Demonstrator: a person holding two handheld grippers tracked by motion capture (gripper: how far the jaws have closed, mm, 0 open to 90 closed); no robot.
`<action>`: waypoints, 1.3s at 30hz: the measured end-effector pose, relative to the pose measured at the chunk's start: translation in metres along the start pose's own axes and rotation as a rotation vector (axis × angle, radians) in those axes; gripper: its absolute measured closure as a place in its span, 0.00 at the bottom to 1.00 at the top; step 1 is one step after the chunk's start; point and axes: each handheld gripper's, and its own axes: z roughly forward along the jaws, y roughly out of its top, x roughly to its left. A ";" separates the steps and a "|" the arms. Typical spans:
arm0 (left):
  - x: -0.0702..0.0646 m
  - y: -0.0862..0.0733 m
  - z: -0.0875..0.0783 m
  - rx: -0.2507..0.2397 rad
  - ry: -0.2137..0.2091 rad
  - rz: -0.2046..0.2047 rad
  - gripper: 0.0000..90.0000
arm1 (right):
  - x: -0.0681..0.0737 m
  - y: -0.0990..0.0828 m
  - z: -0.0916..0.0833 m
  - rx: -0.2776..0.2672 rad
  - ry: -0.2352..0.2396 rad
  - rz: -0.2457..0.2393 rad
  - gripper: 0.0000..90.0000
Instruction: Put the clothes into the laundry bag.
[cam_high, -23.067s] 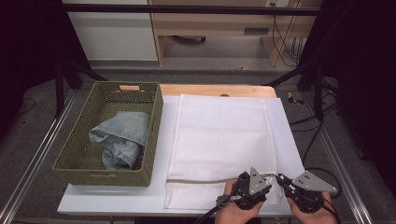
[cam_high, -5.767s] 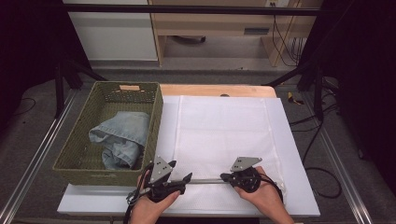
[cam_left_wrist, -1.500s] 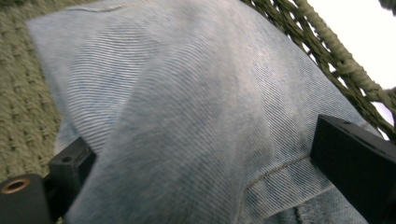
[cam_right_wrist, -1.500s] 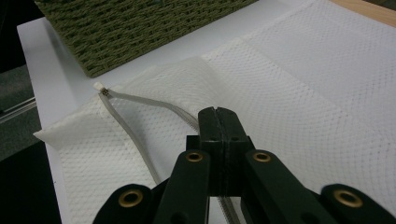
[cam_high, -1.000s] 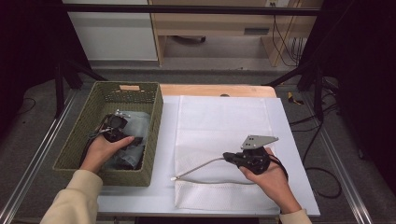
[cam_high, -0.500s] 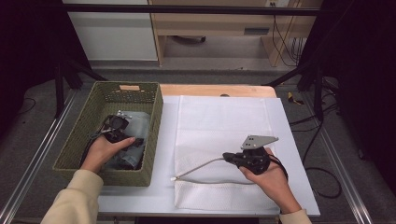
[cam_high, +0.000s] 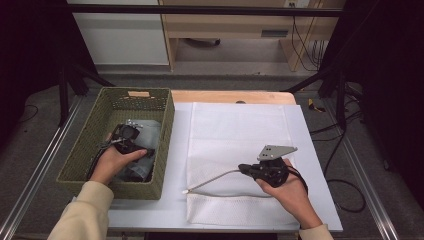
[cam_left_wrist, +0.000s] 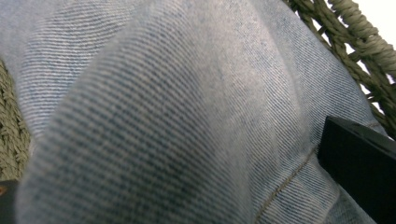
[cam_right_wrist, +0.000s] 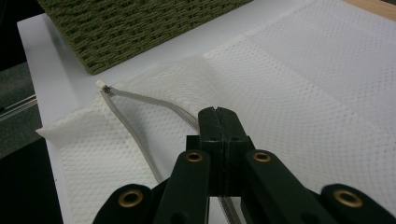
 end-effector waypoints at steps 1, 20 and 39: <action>-0.001 0.000 0.000 0.004 0.001 -0.003 0.00 | 0.000 0.000 0.000 0.001 0.000 0.000 1.00; -0.006 -0.001 0.003 0.066 0.016 0.067 0.31 | 0.001 0.000 0.000 0.001 -0.003 0.000 1.00; -0.006 0.002 -0.017 0.050 0.031 0.051 0.81 | 0.002 0.000 0.000 0.001 -0.004 -0.007 1.00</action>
